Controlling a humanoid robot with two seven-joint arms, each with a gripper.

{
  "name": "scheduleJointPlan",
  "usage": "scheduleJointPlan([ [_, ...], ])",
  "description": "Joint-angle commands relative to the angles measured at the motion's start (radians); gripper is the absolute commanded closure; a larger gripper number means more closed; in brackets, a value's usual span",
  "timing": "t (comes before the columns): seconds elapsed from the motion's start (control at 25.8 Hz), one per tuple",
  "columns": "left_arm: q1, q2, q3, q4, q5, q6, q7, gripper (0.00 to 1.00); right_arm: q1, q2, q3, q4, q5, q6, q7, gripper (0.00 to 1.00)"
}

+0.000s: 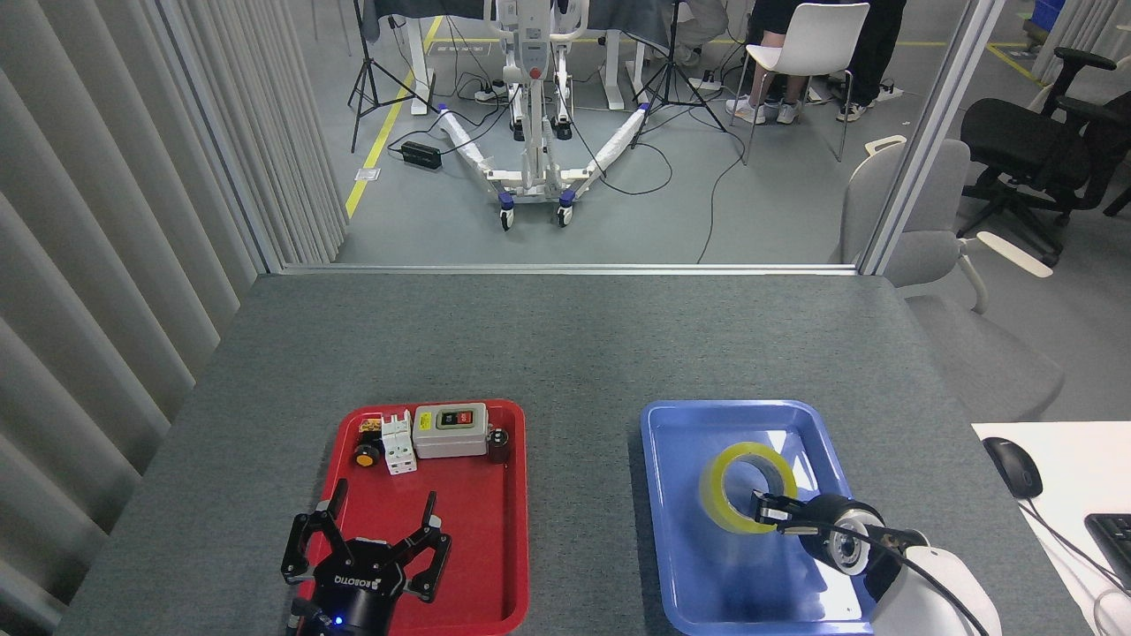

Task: Place and move tape with both arms
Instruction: 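Open the right gripper and withdraw it from the tape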

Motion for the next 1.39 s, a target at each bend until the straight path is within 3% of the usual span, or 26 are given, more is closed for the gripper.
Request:
scheduleJointPlan([
  [0.0, 0.002, 0.001, 0.000, 0.001, 0.000, 0.001, 0.000, 0.00, -0.001, 0.000, -0.003, 0.000, -0.002, -0.003, -0.002, 0.39],
  [0.35, 0.005, 0.001, 0.002, 0.001, 0.000, 0.006, 0.002, 0.00, -0.019, -0.002, -0.008, -0.005, -0.005, -0.019, -0.007, 0.29],
  [0.5, 0.007, 0.001, 0.005, 0.001, 0.000, 0.006, 0.002, 0.00, -0.012, -0.008, -0.012, -0.020, -0.003, -0.114, -0.116, 0.27],
  [0.66, 0.008, 0.001, 0.012, 0.001, 0.000, 0.012, 0.000, 0.00, -0.004, -0.038, -0.032, -0.037, 0.006, -0.166, -0.232, 0.19],
  [0.74, 0.008, 0.000, 0.015, 0.001, 0.006, 0.024, 0.000, 0.00, 0.005, -0.049, -0.074, -0.067, 0.055, -0.175, -0.292, 0.17],
  [0.85, 0.013, 0.000, 0.014, -0.002, 0.009, 0.032, 0.000, 0.00, 0.074, -0.037, -0.179, -0.124, 0.206, -0.180, -0.406, 0.14],
  [1.08, 0.019, -0.002, 0.014, 0.004, 0.012, 0.034, -0.003, 0.00, 0.228, 0.048, -0.333, -0.284, 0.466, -0.192, -0.690, 0.09],
  [1.24, 0.022, 0.000, 0.017, 0.004, 0.012, 0.032, -0.003, 0.00, 0.349, 0.109, -0.399, -0.432, 0.526, -0.192, -0.696, 0.03],
  [1.35, 0.024, 0.001, 0.018, 0.006, 0.012, 0.034, -0.001, 0.00, 0.432, 0.103, -0.397, -0.491, 0.525, -0.183, -0.697, 0.03],
])
